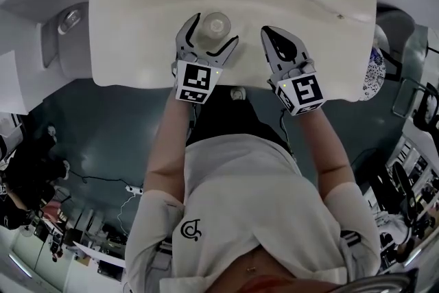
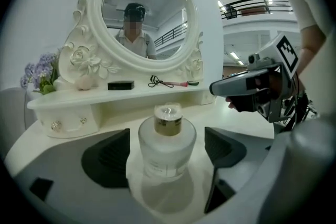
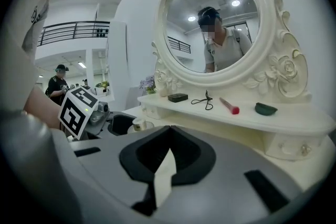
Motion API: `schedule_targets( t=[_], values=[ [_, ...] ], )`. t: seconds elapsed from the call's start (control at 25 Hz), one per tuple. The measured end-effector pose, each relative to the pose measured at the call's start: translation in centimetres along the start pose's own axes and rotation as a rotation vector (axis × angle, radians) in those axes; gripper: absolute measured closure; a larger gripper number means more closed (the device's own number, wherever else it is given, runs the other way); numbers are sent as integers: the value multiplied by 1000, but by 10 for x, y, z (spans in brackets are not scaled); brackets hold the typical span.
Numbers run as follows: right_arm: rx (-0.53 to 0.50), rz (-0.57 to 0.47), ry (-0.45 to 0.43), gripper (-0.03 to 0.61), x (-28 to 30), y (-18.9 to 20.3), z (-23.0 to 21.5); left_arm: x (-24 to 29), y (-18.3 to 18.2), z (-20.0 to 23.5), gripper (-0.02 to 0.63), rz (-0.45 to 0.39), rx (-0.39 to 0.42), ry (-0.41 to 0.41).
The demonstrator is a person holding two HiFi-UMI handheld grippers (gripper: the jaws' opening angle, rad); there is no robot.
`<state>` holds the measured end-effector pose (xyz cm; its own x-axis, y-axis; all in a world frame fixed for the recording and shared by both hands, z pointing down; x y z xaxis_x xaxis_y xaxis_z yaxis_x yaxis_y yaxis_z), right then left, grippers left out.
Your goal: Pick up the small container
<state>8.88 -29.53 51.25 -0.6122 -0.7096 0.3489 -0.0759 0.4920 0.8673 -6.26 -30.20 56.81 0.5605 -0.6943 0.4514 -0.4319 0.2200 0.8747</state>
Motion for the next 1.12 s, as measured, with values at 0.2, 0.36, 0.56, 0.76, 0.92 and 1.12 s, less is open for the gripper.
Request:
schedule_targets(
  t=[0.2,0.36,0.56,0.76,0.92,1.12],
  values=[
    [15,10,20,572,7,2,-5,19,8,3,178,56,7,50],
    [16,19,37,572,8,5,-8,25,11,3,182,84,47,70],
    [23,21,58,572,6,8,-10,28,11,2,259,63,60,70],
    [26,17,63,572,-2,9,-4,24,12,-1,262,97,77,90],
    [28,12,61,572,-13,11,5,12,6,-5,263,93,79,91],
    [23,-16,72,572,-30,4,12,-12,-27,-4,264,20,67,60]
  ],
)
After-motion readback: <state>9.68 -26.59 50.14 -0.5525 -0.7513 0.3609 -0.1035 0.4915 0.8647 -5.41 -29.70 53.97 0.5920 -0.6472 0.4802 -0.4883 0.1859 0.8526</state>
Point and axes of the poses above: the fingertips, and each gripper's own axes: x forward along the fingers, z to its left, y out of its underside, the point moved 5 cm from there along -x, backward along the fingers, and after that the axes turned 15 degrees about x, right-handed, at the moved point
